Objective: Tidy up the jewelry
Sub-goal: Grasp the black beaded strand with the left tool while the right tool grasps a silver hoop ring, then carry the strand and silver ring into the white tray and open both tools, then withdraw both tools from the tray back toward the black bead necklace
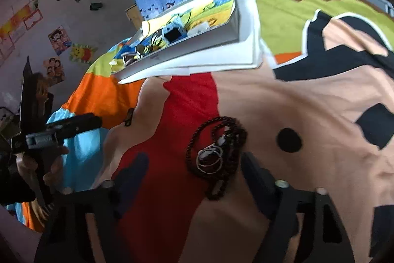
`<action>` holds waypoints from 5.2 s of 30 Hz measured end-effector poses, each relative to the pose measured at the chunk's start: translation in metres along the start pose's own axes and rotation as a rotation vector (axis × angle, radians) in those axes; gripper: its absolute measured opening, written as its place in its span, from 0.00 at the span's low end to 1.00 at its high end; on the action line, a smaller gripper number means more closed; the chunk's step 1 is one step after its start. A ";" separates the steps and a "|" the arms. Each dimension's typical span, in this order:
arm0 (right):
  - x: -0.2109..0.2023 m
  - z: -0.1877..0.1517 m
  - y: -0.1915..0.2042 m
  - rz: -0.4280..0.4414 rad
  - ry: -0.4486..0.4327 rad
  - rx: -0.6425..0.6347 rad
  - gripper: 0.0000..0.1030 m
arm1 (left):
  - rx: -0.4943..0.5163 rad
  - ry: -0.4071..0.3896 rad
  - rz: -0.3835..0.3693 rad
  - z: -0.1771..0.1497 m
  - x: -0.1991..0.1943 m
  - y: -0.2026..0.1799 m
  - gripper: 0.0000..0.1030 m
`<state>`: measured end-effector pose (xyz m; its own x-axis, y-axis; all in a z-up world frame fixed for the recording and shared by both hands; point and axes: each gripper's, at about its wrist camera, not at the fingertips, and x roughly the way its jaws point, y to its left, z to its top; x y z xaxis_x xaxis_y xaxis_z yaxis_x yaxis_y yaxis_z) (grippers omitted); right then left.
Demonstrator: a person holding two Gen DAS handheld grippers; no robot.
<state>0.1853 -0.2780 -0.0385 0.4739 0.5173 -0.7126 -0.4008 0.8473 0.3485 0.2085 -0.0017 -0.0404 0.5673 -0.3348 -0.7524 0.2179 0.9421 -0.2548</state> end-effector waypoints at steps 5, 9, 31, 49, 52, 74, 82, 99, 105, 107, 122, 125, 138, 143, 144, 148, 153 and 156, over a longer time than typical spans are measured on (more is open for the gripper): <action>0.018 0.003 -0.006 -0.017 0.032 0.031 0.34 | 0.000 0.075 0.027 0.013 0.027 0.001 0.72; 0.023 0.001 -0.013 -0.062 0.054 0.067 0.29 | -0.017 0.146 0.084 0.016 0.051 0.006 0.59; 0.034 -0.003 0.001 -0.005 0.063 0.047 0.27 | 0.059 0.200 0.004 -0.006 0.062 -0.019 0.13; 0.009 -0.007 0.026 0.044 0.003 -0.005 0.27 | 0.094 0.167 -0.098 -0.019 0.015 -0.057 0.13; 0.005 -0.006 0.029 0.046 -0.017 -0.009 0.27 | 0.096 0.158 -0.103 -0.021 0.009 -0.060 0.12; 0.014 0.130 0.034 0.095 -0.165 -0.111 0.27 | 0.152 -0.051 -0.074 0.118 -0.004 -0.037 0.13; 0.071 0.227 0.013 0.038 -0.186 -0.136 0.27 | 0.116 -0.086 -0.015 0.203 0.045 0.006 0.13; 0.155 0.266 -0.012 -0.167 -0.081 -0.186 0.28 | -0.008 0.036 -0.040 0.228 0.130 0.052 0.13; 0.151 0.265 -0.016 -0.184 -0.083 -0.188 0.36 | -0.049 0.023 -0.029 0.229 0.124 0.053 0.15; 0.146 0.264 -0.015 -0.186 -0.089 -0.188 0.44 | -0.073 0.025 -0.019 0.230 0.121 0.057 0.24; 0.075 0.247 0.003 -0.209 -0.207 -0.236 0.79 | -0.159 -0.130 0.068 0.224 0.041 0.054 0.77; 0.060 0.240 0.006 -0.209 -0.228 -0.224 0.92 | -0.151 -0.171 0.096 0.216 0.021 0.046 0.87; -0.011 0.186 0.037 -0.227 -0.329 -0.248 1.00 | -0.086 -0.319 0.140 0.166 -0.053 0.002 0.98; -0.032 0.162 0.046 -0.238 -0.355 -0.245 1.00 | -0.059 -0.349 0.143 0.141 -0.075 -0.010 0.99; -0.037 0.156 0.049 -0.239 -0.365 -0.242 1.00 | -0.053 -0.353 0.140 0.135 -0.079 -0.013 0.99; -0.051 0.139 0.057 -0.244 -0.394 -0.239 1.00 | -0.037 -0.367 0.143 0.117 -0.091 -0.021 0.98; -0.073 0.113 0.070 -0.251 -0.441 -0.232 1.00 | -0.004 -0.411 0.157 0.094 -0.108 -0.034 0.99; -0.083 0.097 0.074 -0.264 -0.457 -0.233 1.00 | 0.012 -0.417 0.164 0.080 -0.114 -0.039 0.99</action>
<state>0.1924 -0.2463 0.1061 0.8509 0.3356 -0.4041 -0.3610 0.9325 0.0143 0.1991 -0.0018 0.1037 0.8661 -0.1625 -0.4728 0.1062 0.9839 -0.1436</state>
